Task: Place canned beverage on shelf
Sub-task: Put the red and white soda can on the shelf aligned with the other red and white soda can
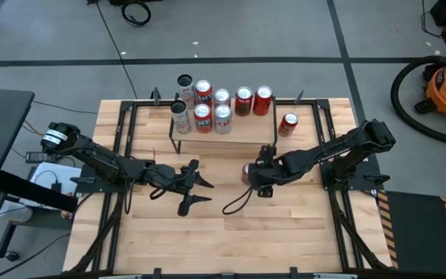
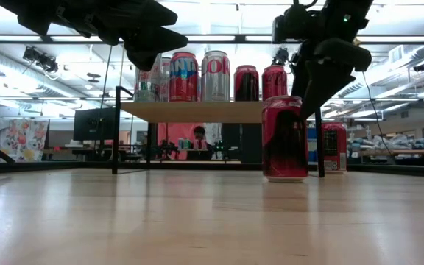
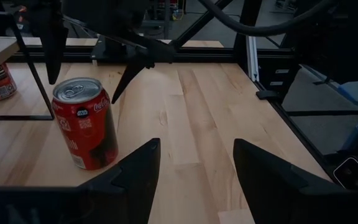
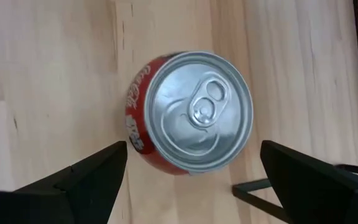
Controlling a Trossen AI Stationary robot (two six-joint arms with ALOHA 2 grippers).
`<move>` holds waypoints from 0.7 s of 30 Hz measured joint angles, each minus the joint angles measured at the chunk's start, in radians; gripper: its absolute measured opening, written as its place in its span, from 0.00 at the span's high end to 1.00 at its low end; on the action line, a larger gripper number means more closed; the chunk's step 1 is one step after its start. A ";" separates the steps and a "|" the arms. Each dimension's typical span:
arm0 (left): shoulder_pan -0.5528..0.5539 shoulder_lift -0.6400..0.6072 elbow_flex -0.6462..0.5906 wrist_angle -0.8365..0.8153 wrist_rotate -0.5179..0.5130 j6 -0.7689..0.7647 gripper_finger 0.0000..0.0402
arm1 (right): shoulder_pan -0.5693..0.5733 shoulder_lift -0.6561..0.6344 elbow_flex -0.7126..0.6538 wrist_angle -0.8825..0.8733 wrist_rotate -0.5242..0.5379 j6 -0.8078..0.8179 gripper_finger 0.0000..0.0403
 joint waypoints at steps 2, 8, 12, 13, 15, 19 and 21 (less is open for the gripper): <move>0.000 0.000 0.000 0.000 0.000 0.000 0.47 | 0.000 0.000 0.007 -0.005 -0.001 -0.009 0.06; 0.000 0.000 0.000 0.000 0.000 0.000 0.47 | -0.022 0.000 0.060 0.007 -0.077 -0.087 0.05; 0.000 0.000 0.000 0.000 0.000 0.001 0.47 | -0.053 0.000 0.067 0.048 -0.145 -0.126 0.05; 0.000 0.000 0.000 0.000 0.000 0.001 0.47 | -0.059 0.001 0.064 0.073 -0.165 -0.132 0.05; 0.000 0.000 0.000 0.000 0.000 0.001 0.47 | -0.070 0.014 0.061 0.097 -0.172 -0.145 0.05; 0.000 0.000 0.000 0.000 0.000 0.001 0.47 | -0.095 0.049 0.058 0.121 -0.187 -0.170 0.05; 0.000 0.000 0.000 0.002 0.000 0.001 0.47 | -0.108 0.072 0.058 0.122 -0.215 -0.174 0.05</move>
